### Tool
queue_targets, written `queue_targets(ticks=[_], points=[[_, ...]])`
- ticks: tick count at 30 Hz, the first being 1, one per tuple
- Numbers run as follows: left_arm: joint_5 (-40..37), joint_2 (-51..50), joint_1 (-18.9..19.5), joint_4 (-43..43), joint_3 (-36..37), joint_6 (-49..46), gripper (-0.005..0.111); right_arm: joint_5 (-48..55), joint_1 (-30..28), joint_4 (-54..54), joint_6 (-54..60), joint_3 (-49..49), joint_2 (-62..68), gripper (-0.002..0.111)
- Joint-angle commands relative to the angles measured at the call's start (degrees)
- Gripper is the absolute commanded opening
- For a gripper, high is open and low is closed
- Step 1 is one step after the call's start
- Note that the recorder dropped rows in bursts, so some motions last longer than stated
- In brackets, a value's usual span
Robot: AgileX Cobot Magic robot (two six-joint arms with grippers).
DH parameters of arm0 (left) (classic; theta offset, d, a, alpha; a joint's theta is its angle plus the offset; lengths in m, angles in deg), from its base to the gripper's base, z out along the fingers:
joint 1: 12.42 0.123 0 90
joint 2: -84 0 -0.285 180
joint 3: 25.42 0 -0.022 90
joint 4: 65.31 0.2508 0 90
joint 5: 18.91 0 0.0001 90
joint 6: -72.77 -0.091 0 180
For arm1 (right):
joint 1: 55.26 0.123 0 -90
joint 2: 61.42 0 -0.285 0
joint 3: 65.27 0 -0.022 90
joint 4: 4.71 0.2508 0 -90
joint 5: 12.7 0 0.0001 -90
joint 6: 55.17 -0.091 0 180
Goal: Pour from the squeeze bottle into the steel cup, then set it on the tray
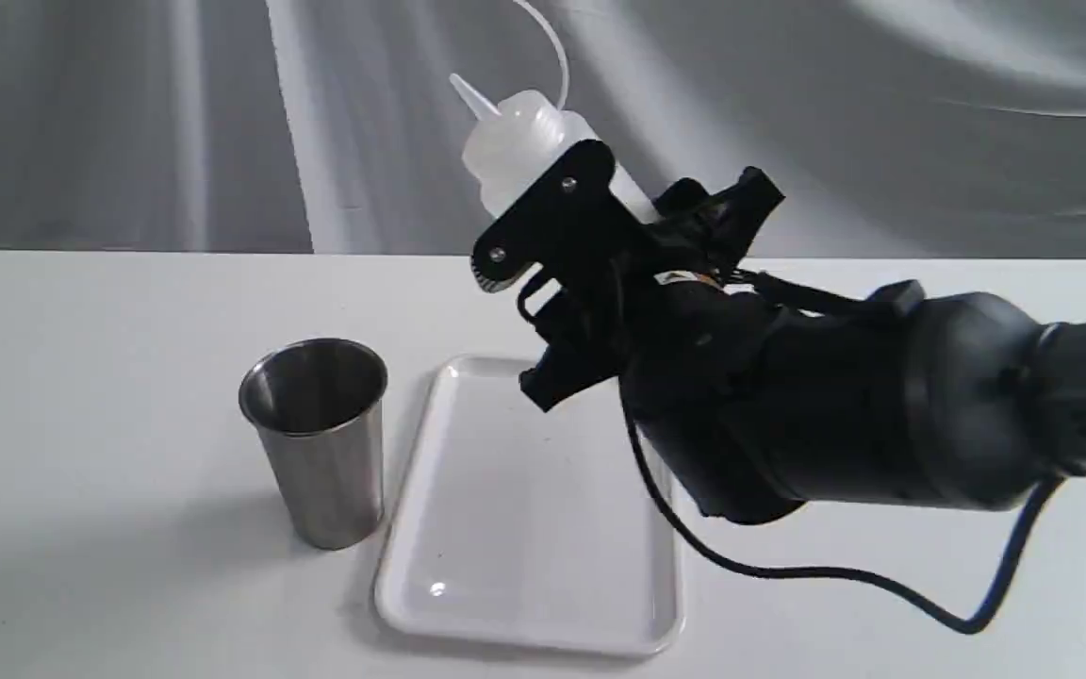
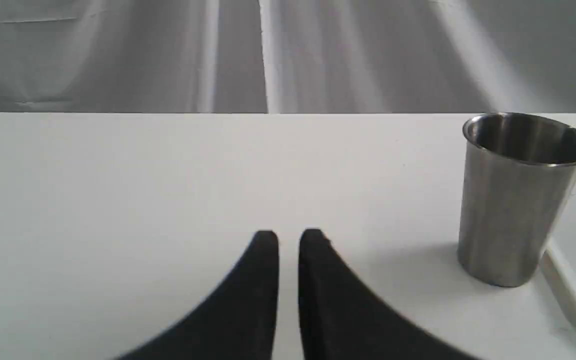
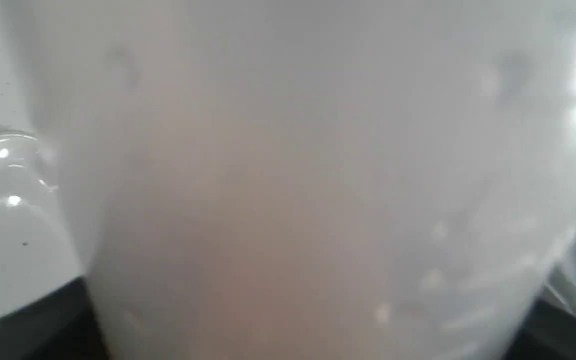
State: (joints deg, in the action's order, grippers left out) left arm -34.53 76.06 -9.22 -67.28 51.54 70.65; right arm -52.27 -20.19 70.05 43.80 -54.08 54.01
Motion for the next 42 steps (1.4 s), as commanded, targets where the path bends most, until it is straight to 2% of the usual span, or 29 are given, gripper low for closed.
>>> queue_targets(ticks=[1,5,11,19,27,36,42], points=[[0.4,0.1,-0.1,0.0,0.3,0.1,0.008,-6.6,1.6,3.2,8.7,-3.4,1.2,0.000],[0.4,0.1,-0.1,0.0,0.3,0.3,0.008,-10.0,2.8,8.4,18.4,-6.8,4.0,0.000],[0.4,0.1,-0.1,0.0,0.3,0.3,0.008,-13.8,4.3,10.1,23.9,-10.1,7.3,0.000],[0.4,0.1,-0.1,0.0,0.3,0.1,0.008,-14.6,5.5,7.9,23.9,-10.7,9.0,0.000],[0.4,0.1,-0.1,0.0,0.3,0.3,0.008,-20.9,6.2,3.0,23.9,-10.7,10.9,0.000],[0.4,0.1,-0.1,0.0,0.3,0.3,0.008,-19.7,7.6,1.1,23.7,-10.7,11.3,0.000],[0.4,0.1,-0.1,0.0,0.3,0.1,0.008,-22.6,7.6,2.6,14.0,-10.7,11.3,0.000]])
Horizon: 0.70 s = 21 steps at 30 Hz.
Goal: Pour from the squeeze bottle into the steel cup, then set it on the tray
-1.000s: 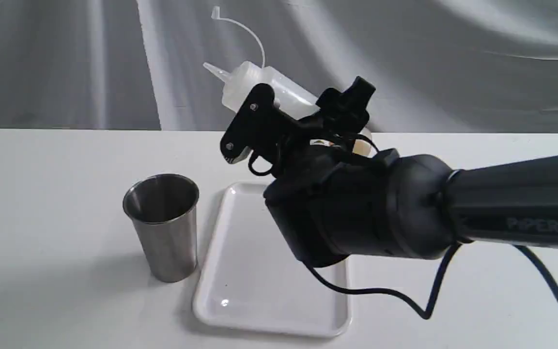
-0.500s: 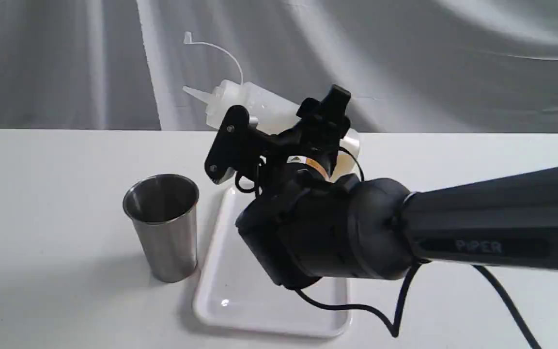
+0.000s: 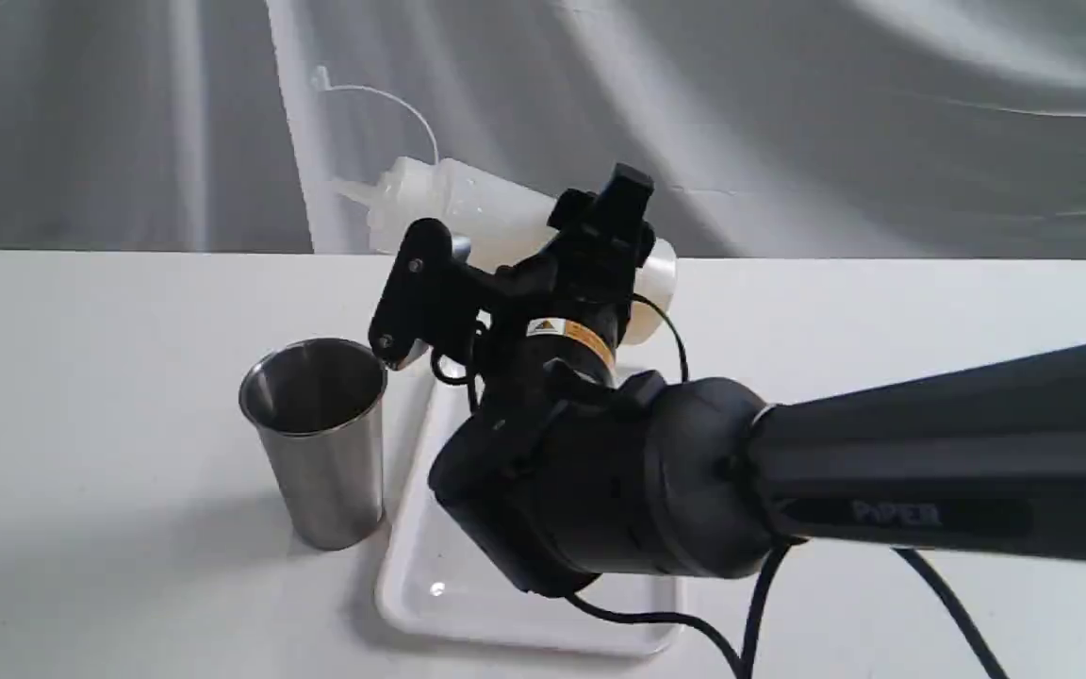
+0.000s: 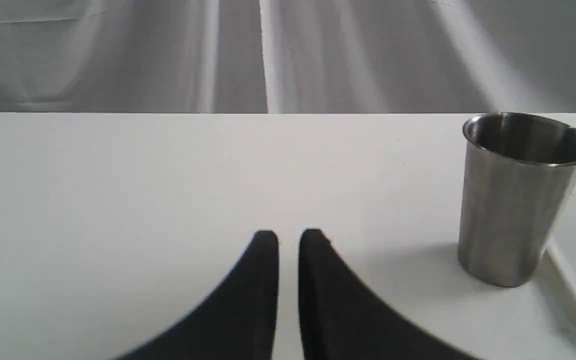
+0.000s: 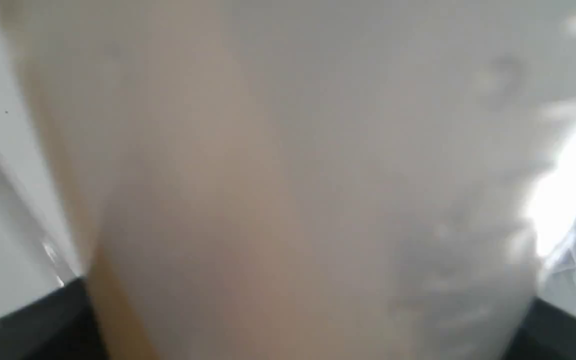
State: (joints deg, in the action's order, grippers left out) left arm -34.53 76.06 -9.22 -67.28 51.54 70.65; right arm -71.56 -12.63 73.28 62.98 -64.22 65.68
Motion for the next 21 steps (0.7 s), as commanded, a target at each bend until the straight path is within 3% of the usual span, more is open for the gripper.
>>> queue_targets(ticks=[1,8,15,21], points=[[0.4,0.1,-0.1,0.0,0.3,0.1,0.008,-3.7,0.0,-0.4,-6.9,-0.6,-0.4,0.000],[0.4,0.1,-0.1,0.0,0.3,0.1,0.008,-3.0,0.0,0.0,-22.0,-0.6,-3.3,0.000],[0.4,0.1,-0.1,0.0,0.3,0.3,0.008,7.6,-1.8,0.4,-31.0,0.4,-10.3,0.000],[0.4,0.1,-0.1,0.0,0.3,0.1,0.008,27.1,-5.1,-18.6,-47.2,6.1,-16.0,0.000]])
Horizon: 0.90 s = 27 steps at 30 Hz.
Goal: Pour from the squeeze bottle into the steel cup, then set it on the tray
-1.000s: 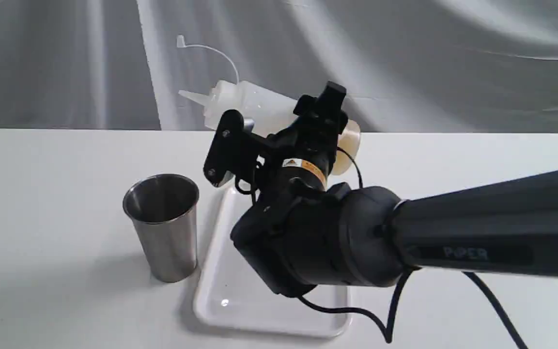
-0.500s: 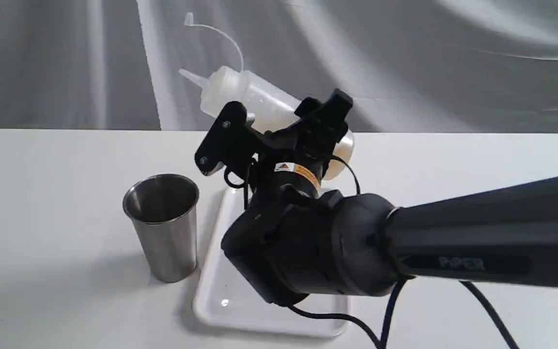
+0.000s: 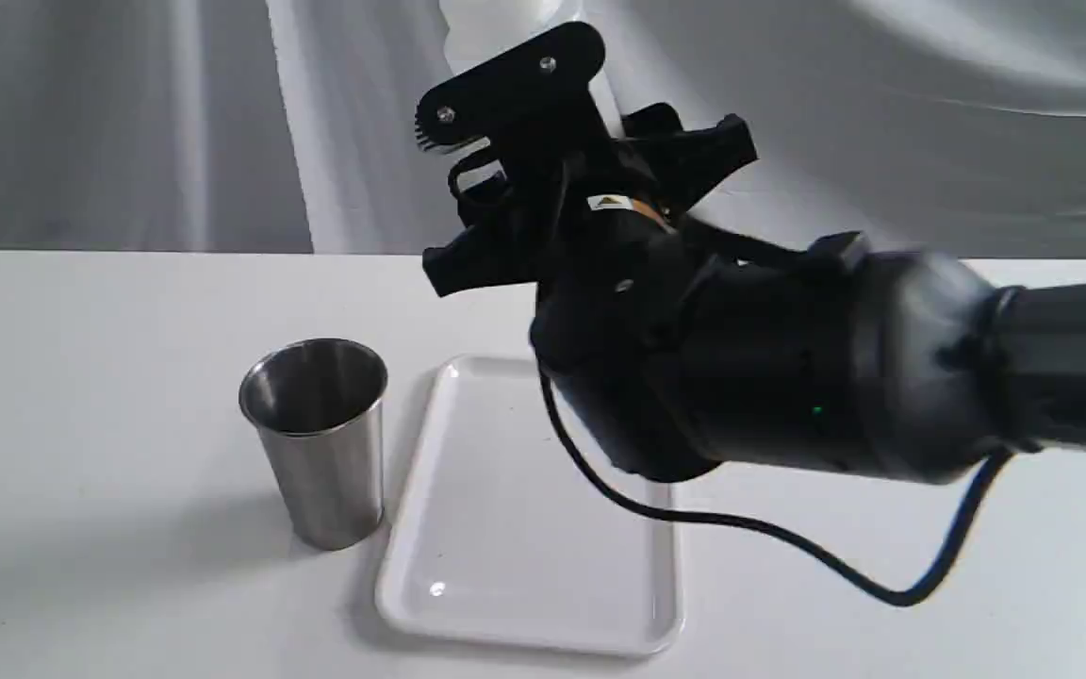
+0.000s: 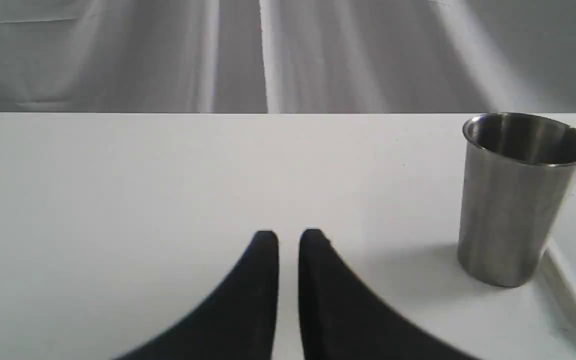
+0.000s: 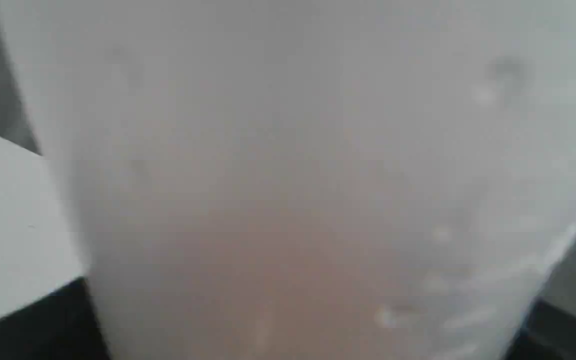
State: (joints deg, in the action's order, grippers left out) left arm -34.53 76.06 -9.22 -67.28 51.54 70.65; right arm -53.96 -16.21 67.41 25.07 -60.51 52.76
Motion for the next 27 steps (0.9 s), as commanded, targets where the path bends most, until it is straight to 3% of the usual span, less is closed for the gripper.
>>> queue_targets(ticks=[1,9,13,18,27], points=[[0.4,0.1,-0.1,0.0,0.3,0.1,0.008,12.2,-2.0,-17.7,-14.2,3.2,-3.7,0.000],[0.4,0.1,-0.1,0.0,0.3,0.1,0.008,24.8,-6.9,-61.7,-60.1,4.6,-4.6,0.000],[0.4,0.1,-0.1,0.0,0.3,0.3,0.008,29.5,-9.6,-72.1,-72.8,4.6,-4.6,0.000],[0.4,0.1,-0.1,0.0,0.3,0.3,0.008,36.1,-11.7,-82.6,-80.9,4.6,-4.6,0.000],[0.4,0.1,-0.1,0.0,0.3,0.2,0.008,40.7,-13.8,-82.7,-76.1,4.6,-4.6,0.000]])
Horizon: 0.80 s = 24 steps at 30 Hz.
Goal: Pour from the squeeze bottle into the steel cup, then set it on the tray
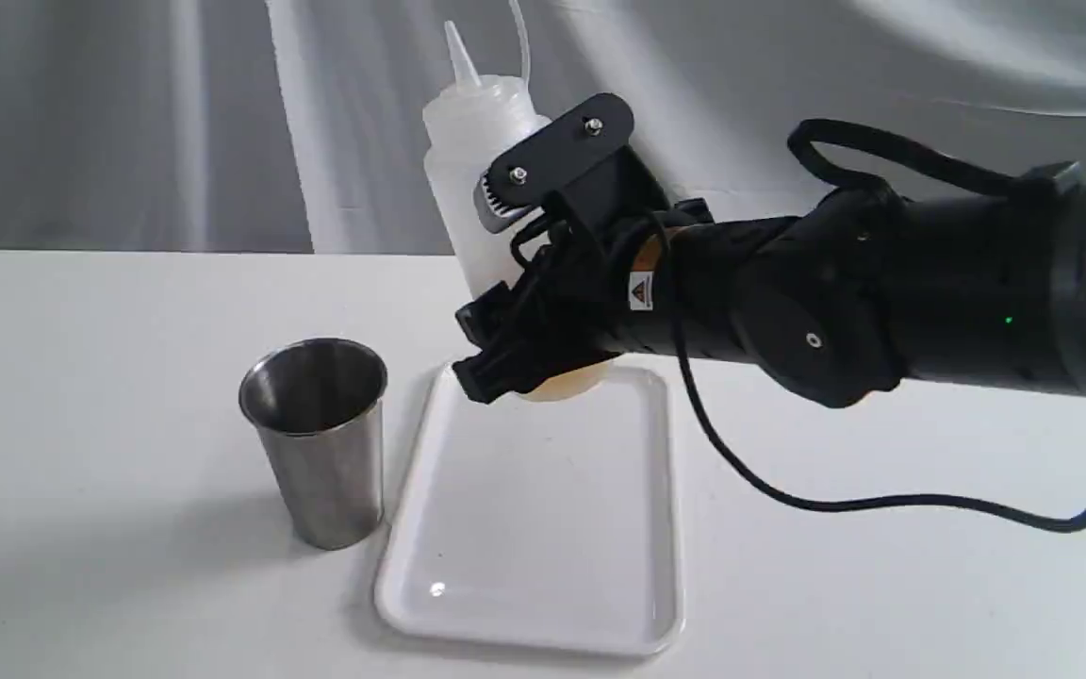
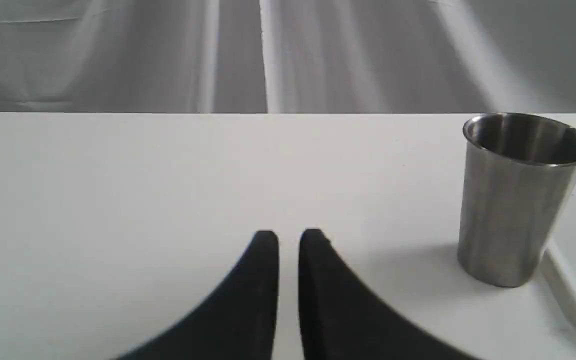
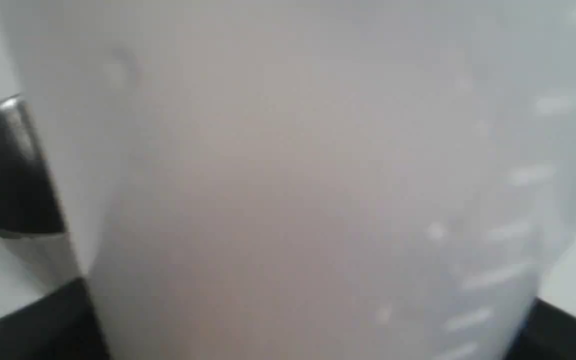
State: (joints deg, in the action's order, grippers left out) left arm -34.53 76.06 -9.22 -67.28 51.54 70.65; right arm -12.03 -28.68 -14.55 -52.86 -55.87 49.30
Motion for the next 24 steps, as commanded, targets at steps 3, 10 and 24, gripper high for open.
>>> queue_targets(ticks=[3,10,24], points=[[0.4,0.1,-0.1,0.0,0.3,0.2,0.008,-1.1,-1.6,-0.7,3.9,0.0,-1.1,0.000],[0.4,0.1,-0.1,0.0,0.3,0.3,0.008,0.5,-1.6,-21.9,-13.4,0.0,-1.1,0.000],[0.4,0.1,-0.1,0.0,0.3,0.0,0.008,19.1,1.8,-81.6,-65.4,-2.3,1.5,0.000]])
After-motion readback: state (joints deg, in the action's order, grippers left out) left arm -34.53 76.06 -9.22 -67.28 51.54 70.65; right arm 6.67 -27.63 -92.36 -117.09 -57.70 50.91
